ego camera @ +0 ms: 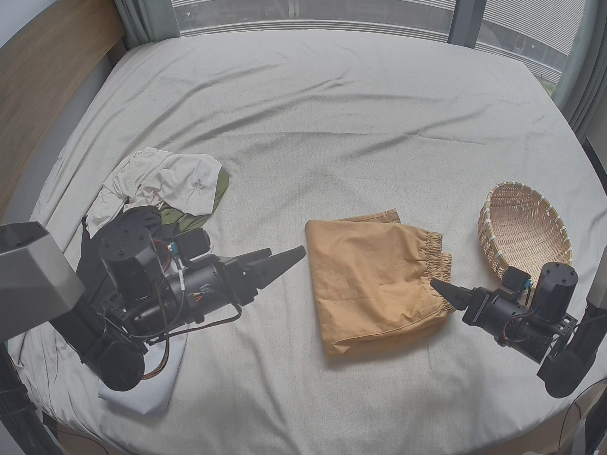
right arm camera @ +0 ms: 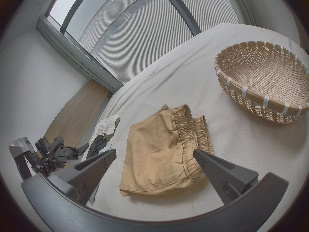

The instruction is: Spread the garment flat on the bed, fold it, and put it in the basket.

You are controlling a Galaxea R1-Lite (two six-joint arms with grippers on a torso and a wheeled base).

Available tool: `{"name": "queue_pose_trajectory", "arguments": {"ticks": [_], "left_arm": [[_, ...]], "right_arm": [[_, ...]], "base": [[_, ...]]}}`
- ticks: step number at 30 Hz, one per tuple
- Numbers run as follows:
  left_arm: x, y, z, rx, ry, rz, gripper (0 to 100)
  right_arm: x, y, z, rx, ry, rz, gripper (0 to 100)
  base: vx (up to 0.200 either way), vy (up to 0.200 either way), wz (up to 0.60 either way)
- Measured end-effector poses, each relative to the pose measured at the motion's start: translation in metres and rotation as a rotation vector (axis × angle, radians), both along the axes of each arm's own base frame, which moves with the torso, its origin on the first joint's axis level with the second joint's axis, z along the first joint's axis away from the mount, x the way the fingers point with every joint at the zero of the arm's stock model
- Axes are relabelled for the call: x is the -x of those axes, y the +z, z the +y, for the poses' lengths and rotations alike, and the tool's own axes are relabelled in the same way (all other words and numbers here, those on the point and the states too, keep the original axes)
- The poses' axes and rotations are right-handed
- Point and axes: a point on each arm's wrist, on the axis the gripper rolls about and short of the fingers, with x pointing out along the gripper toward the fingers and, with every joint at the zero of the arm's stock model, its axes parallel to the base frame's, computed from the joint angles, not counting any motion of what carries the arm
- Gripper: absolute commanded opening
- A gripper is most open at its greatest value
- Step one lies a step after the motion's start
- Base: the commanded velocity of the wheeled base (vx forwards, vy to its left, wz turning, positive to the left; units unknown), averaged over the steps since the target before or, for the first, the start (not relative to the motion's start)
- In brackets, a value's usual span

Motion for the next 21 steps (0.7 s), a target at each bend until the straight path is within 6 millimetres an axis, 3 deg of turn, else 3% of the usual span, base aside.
{"name": "queue_pose_trajectory", "arguments": {"ticks": [8, 21], "left_arm": [[0.001, -0.012, 0.03, -0.032, 0.073, 0.025, 100], [0.005, -0.016, 0.036, -0.037, 0.077, 0.034, 100]], "right_arm": [[-0.002, -0.015, 0.002, 0.019, 0.005, 0.058, 100], [-0.008, -0.044, -0.001, 0.061, -0.022, 0.166, 100]], "base": [[0.0, 0.0, 0.0], [0.0, 0.0, 0.0]]}}
